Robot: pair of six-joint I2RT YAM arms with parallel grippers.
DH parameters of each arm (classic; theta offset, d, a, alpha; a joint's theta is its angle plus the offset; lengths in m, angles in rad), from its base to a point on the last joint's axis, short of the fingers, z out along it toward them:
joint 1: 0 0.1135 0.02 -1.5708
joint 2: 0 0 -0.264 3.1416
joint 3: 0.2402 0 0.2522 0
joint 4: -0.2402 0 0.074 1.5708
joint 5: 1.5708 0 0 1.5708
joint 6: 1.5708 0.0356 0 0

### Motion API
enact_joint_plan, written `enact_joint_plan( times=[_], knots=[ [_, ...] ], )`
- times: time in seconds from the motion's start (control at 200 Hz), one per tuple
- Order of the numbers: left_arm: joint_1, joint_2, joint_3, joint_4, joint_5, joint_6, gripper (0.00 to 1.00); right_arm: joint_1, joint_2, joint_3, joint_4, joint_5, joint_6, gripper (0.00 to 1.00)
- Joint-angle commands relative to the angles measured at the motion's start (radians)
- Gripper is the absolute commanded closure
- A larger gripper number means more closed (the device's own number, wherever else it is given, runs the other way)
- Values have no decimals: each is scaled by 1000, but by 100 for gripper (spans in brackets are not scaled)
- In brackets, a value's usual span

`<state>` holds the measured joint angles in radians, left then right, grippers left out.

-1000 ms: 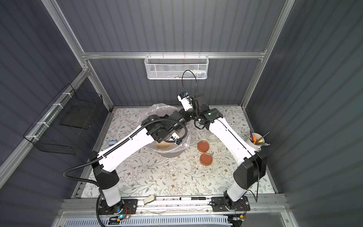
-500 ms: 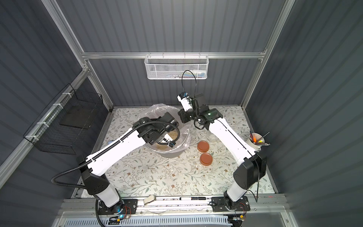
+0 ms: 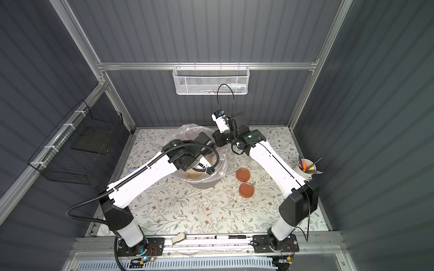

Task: Empty expired oatmeal from jars
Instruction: Pick up the trash bin from the center of the board.

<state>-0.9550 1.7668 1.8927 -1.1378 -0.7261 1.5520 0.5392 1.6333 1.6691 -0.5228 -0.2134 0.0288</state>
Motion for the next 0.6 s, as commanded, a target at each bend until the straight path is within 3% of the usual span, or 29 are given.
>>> enact_joint_plan(
  times=[0.0,0.23,0.33,0.595],
  knots=[
    [5,40,27,20,12,12,100,14,-19,19,89,-1,2,100],
    [189,-136,-88,-2,-154,19,100,14,-18,12,107,-9,13,100],
    [190,-170,-94,14,-206,25,100,14,-9,21,104,-14,16,100],
    [95,-88,-47,61,-154,65,100,20,-14,27,90,-4,14,100]
  ],
)
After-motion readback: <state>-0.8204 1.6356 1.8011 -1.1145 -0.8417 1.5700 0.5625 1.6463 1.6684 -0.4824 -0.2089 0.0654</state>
